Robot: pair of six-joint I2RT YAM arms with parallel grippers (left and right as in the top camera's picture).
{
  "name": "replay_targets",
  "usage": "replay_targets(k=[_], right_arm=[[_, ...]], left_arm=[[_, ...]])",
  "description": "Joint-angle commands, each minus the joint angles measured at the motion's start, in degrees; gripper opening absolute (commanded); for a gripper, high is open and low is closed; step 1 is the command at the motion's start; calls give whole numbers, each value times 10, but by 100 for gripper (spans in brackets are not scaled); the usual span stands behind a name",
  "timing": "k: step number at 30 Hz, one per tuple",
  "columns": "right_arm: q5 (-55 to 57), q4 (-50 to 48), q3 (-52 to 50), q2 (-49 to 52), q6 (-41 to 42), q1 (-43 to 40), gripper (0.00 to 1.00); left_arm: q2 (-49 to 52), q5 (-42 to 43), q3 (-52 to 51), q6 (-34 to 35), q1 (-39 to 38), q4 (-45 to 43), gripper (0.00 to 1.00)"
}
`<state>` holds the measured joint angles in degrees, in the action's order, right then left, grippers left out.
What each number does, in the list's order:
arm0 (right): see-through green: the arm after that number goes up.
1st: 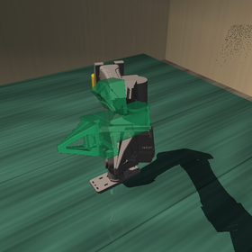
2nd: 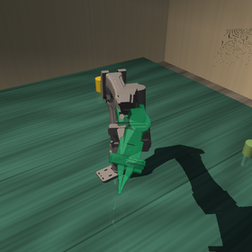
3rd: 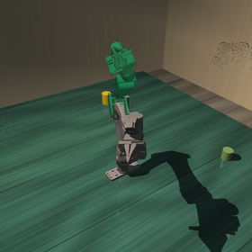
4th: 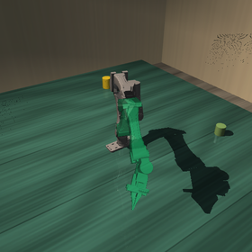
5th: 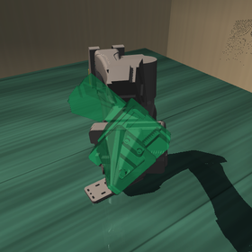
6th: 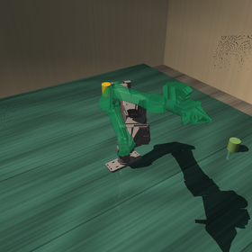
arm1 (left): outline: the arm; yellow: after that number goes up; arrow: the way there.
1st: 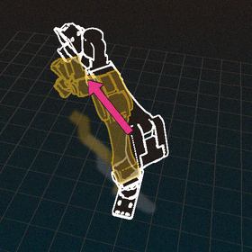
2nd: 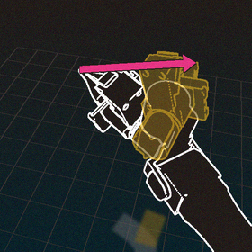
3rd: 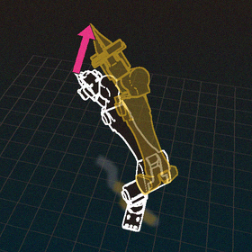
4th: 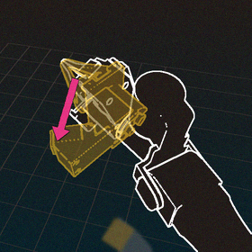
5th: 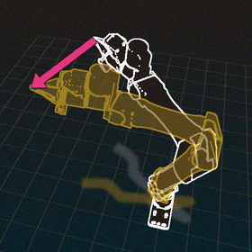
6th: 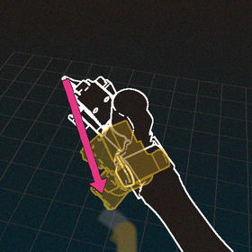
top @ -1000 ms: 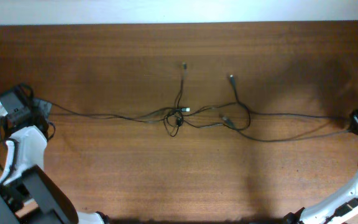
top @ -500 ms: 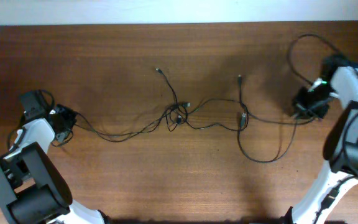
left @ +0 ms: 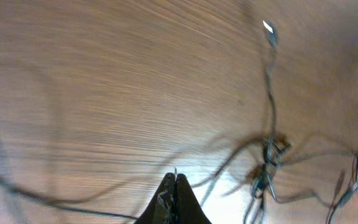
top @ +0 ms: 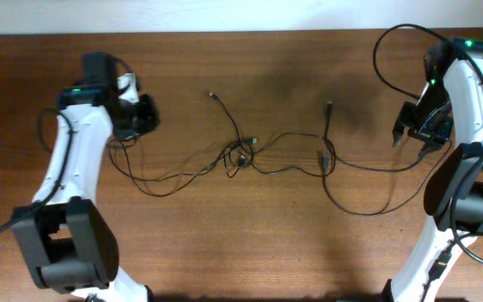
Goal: Untangle cables
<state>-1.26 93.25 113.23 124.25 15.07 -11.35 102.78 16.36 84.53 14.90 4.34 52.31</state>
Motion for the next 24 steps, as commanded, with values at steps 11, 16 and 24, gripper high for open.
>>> replay_targets(k=[11,16,24], right_arm=[[-73,-182,-212,-3,-29,170,39],[-67,-216,-229,-3,-28,181,39],[69,-237,-268,-3,41,180,52]], left_arm=[[156,-19,-2,-69,-278,-83,0],[156,-168,-2,-68,-285,-67,0],[156,-290,-2,-36,-285,-35,7]])
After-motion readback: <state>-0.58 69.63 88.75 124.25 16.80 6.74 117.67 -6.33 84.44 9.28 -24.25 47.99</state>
